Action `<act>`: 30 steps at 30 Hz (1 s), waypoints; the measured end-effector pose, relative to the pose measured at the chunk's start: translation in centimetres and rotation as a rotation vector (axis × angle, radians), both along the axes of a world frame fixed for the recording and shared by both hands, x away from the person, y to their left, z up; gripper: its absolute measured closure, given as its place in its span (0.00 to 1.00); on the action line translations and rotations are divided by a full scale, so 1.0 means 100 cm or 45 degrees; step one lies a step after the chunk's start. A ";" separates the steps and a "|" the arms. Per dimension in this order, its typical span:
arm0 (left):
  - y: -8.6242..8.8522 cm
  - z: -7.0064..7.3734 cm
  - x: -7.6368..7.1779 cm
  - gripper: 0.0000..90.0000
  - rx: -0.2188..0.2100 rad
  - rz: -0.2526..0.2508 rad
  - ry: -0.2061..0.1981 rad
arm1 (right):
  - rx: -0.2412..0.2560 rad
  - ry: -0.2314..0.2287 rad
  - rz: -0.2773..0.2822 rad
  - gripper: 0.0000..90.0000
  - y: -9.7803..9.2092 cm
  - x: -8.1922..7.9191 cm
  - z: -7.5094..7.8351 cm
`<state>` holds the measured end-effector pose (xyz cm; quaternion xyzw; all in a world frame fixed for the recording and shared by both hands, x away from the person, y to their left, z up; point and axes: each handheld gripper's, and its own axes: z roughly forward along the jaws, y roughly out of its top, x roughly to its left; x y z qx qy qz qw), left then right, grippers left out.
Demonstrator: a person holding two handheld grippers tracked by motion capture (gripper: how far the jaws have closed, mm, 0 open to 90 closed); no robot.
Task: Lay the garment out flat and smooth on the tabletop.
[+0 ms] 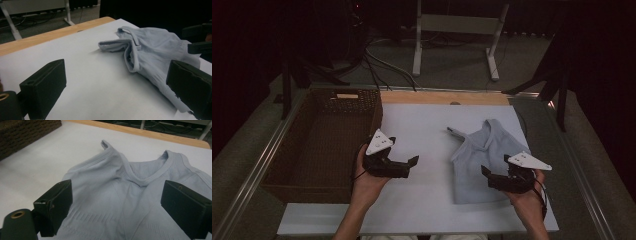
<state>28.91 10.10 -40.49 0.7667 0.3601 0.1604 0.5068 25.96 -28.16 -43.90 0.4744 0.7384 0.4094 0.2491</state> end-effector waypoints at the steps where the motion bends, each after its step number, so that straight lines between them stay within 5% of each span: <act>1: -0.002 0.000 0.000 0.05 -0.003 0.001 -0.001 | 0.006 0.002 0.001 0.12 0.000 0.000 0.000; 30: -0.069 -0.021 0.017 0.05 0.021 -0.057 0.018 | 0.028 -0.042 -0.006 0.12 -0.004 -0.004 0.003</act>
